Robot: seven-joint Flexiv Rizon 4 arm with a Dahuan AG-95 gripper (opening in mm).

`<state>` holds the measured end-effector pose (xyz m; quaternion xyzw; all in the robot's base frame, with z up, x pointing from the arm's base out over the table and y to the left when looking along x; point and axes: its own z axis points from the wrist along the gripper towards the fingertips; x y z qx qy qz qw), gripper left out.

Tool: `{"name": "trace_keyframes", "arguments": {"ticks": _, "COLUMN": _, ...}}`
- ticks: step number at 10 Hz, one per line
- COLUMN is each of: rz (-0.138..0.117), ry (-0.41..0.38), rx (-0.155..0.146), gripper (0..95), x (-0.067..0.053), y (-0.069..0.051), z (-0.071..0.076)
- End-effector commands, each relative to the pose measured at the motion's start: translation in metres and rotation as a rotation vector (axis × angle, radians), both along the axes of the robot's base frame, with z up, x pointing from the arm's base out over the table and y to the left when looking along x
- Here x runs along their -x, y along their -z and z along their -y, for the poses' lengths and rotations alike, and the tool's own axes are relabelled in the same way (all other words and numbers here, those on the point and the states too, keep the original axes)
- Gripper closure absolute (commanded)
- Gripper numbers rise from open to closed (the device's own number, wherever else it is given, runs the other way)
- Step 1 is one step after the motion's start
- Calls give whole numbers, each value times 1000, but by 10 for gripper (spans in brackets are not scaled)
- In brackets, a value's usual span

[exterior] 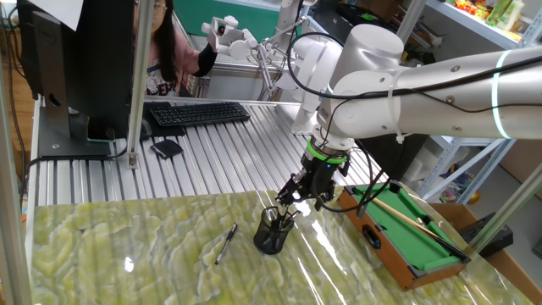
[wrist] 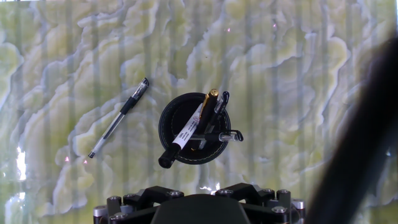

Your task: Put the pen into the pen holder

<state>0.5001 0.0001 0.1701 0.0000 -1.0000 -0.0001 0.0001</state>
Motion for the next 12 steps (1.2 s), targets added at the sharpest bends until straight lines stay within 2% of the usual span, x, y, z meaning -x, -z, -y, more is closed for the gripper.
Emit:
{"name": "trace_keyframes", "arguments": {"ticks": 1, "rz": -13, "ry": 311, "rx": -117, "gripper": 950, "x": 0, "y": 0, "z": 0}}
{"name": "trace_keyframes", "arguments": {"ticks": 8, "rz": -21, "ry": 348, "rx": -148, "gripper": 950, "x": 2, "y": 1, "z": 0}}
{"name": "trace_keyframes", "arguments": {"ticks": 10, "rz": -27, "ry": 389, "rx": -159, "gripper": 950, "x": 2, "y": 1, "z": -1}}
{"name": "trace_keyframes", "arguments": {"ticks": 12, "rz": -36, "ry": 485, "rx": -157, "gripper": 950, "x": 5, "y": -5, "z": -5}}
